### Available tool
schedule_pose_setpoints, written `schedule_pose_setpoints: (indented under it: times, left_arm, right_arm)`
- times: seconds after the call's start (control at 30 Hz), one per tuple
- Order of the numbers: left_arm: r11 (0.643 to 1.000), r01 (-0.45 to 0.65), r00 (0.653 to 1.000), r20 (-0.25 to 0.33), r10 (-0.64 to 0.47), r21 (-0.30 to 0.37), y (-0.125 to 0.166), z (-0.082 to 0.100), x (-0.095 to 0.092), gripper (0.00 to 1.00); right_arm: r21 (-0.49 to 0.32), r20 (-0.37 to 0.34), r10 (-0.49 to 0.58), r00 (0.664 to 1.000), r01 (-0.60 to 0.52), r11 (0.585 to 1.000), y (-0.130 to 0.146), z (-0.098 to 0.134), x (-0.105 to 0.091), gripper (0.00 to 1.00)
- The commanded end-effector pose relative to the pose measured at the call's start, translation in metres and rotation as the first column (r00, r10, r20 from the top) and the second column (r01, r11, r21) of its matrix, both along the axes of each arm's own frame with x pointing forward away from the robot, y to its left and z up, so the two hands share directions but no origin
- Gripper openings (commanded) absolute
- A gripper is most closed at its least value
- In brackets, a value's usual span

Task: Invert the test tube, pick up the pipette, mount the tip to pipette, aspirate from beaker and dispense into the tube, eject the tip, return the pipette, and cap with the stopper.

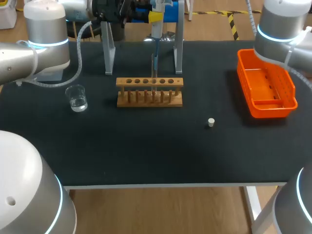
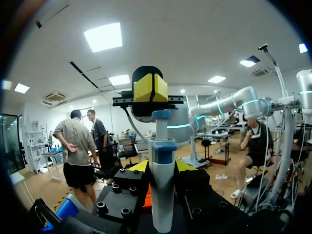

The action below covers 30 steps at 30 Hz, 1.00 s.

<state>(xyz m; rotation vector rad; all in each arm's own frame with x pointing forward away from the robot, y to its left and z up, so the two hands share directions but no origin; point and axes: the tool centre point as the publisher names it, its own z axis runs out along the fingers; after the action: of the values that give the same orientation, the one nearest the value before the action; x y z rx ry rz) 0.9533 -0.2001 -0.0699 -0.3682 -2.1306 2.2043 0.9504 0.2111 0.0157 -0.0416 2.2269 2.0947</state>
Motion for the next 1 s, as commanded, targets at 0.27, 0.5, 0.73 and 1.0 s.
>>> schedule_pose_setpoints:
  times: [0.27,0.5,0.73,1.0]
  left_arm:
    - [1.0,0.006,1.0,0.0,-0.006,0.001,0.001,0.001,0.001,0.0]
    - [1.0,0.006,1.0,0.0,-0.006,0.001,0.001,0.001,0.001,0.0]
    - [1.0,0.006,1.0,0.0,-0.006,0.001,0.001,0.001,0.001,0.0]
    - [1.0,0.006,1.0,0.0,-0.006,0.001,0.001,0.001,0.001,0.0]
  right_arm:
    - [0.074,0.053,-0.024,0.998,0.02,0.997,-0.074,-0.006,-0.027,1.0]
    - [0.05,0.061,-0.042,0.997,0.039,0.998,-0.103,-0.041,-0.036,1.0]
    - [-0.072,0.033,-0.057,0.998,0.059,0.996,-0.096,-0.114,-0.023,1.0]
    - [-0.149,0.009,-0.08,0.997,0.08,0.986,-0.071,-0.196,-0.001,1.0]
